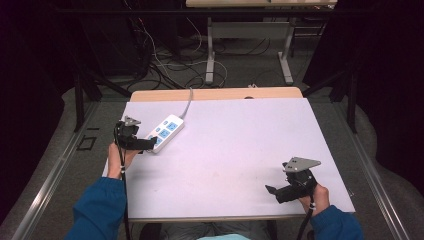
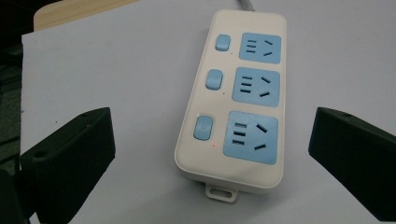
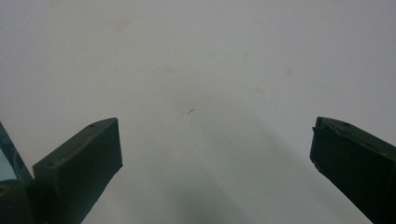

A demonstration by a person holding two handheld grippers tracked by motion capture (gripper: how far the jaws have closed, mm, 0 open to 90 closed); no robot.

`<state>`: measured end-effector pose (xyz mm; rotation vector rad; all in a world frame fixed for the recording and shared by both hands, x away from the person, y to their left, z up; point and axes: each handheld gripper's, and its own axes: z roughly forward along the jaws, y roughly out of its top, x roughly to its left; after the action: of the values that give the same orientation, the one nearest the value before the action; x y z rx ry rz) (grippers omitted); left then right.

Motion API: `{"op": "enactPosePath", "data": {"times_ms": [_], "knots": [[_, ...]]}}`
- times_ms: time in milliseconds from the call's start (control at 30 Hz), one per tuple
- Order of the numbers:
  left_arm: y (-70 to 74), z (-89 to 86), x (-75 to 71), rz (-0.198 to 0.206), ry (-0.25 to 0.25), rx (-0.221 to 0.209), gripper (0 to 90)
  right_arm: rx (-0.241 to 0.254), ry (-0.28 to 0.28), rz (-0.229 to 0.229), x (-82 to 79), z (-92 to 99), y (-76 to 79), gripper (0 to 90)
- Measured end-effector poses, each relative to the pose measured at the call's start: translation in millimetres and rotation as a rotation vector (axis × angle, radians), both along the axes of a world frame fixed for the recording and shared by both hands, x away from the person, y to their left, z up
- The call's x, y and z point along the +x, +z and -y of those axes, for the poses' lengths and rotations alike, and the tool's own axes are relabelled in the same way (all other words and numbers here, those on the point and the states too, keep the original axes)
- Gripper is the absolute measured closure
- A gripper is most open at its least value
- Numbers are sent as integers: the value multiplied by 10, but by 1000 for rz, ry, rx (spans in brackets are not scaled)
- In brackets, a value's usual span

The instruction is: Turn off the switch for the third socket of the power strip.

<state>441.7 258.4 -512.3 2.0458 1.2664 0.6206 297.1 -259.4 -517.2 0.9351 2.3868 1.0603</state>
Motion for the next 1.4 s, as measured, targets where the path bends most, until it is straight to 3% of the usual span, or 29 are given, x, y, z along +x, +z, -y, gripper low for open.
{"op": "enactPosePath", "data": {"times_ms": [167,200,233,367,400,433,500,600,633,867,1400], "knots": [[-10,0,24,5,4,7,178,-7,0,-4,-4,5,8,16],[-12,1,25,1,1,2,178,-7,0,-4,-4,5,8,16],[-19,2,26,0,2,-2,265,-7,0,-2,-3,4,7,16],[-17,-17,27,-3,3,-14,453,-6,-2,-2,-2,1,6,17],[-23,-26,31,7,-1,-25,453,-3,-1,3,0,0,-1,17],[-21,-31,28,1,-2,-27,534,-5,2,5,2,5,1,17],[-20,-41,29,5,-8,-34,613,-4,1,4,2,0,1,17],[-27,-48,35,27,-9,-47,679,-10,11,8,11,2,-2,17],[-23,-57,36,24,-14,-45,735,-10,10,10,12,1,-1,17],[-30,-65,51,23,-24,-54,896,-8,7,6,6,1,-2,17],[-170,-72,162,12,-15,-69,900,-5,3,-2,1,-3,-4,19]]}}
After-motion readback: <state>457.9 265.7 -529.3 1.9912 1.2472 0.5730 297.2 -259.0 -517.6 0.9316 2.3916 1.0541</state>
